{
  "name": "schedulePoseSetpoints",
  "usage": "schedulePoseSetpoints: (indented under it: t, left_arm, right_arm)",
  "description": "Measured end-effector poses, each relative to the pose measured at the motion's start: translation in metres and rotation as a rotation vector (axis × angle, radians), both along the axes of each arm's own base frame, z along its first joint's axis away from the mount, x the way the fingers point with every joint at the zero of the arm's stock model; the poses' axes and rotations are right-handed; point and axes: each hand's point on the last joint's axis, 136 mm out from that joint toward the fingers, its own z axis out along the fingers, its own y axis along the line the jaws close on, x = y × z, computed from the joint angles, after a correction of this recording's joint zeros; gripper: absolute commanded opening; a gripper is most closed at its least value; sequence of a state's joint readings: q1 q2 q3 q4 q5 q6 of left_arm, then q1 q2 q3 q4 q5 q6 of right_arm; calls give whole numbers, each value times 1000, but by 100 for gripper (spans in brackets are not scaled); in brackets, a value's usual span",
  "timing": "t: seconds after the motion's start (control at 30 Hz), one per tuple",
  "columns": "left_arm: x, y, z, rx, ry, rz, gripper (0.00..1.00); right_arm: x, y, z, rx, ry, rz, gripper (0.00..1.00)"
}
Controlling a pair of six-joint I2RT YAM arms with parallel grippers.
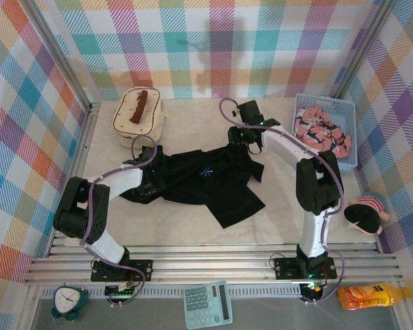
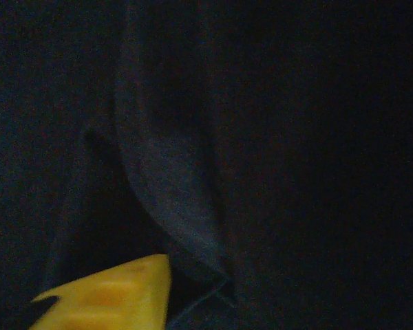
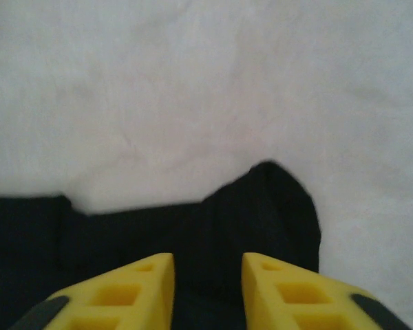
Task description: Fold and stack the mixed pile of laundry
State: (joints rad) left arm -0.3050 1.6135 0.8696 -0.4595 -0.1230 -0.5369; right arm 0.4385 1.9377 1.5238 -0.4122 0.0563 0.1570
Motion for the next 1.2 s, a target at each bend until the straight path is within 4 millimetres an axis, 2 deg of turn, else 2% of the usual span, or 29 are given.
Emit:
schedulePoseSetpoints:
  t: [0.13, 0.2, 0.3, 0.4, 0.5, 0.57, 0.63, 0.7, 0.8, 0.87, 0.93, 1.07, 1.13, 1.2]
  left_arm:
    - [0, 0, 2, -2, -1, -3, 54]
    - [-2, 0, 7, -3, -4, -3, 55]
    - [-4, -3, 25, -15, -42, -13, 53]
    - [-5, -16, 50, -49, -114, -38, 47]
    - [-6, -40, 60, -107, -150, -75, 42]
    - [-5, -56, 57, -132, -155, -96, 39]
    - [-4, -71, 46, -150, -137, -112, 36]
    - [-1, -83, 27, -153, -104, -118, 33]
    - [1, -88, -3, -130, -46, -107, 30]
    - [13, -94, 1, -142, -72, -104, 30]
    - [20, -97, -3, -140, -76, -103, 30]
    - [19, -99, -2, -124, -86, -117, 30]
    - [15, -100, -2, -112, -90, -133, 30]
    - [6, -105, -2, -103, -82, -164, 30]
  right_arm:
    - [-26, 2, -31, -17, 90, 75, 36]
    - [-33, 5, -37, -15, 110, 104, 36]
    - [-36, 10, -41, -10, 116, 131, 36]
    - [-35, 11, -50, -21, 131, 142, 35]
    - [-32, 12, -56, -27, 139, 148, 35]
    - [-30, 14, -58, -28, 139, 148, 31]
    - [-28, 14, -59, -31, 138, 151, 17]
    - [-26, 14, -60, -35, 136, 145, 0]
    - [-23, 12, -59, -48, 128, 134, 0]
    - [-20, 10, -57, -59, 117, 127, 0]
    - [-17, 7, -53, -76, 104, 116, 0]
    - [6, -4, -27, -135, 37, 78, 0]
    - [36, -12, 0, -158, -28, 28, 0]
    - [80, -25, 30, -167, -114, -40, 0]
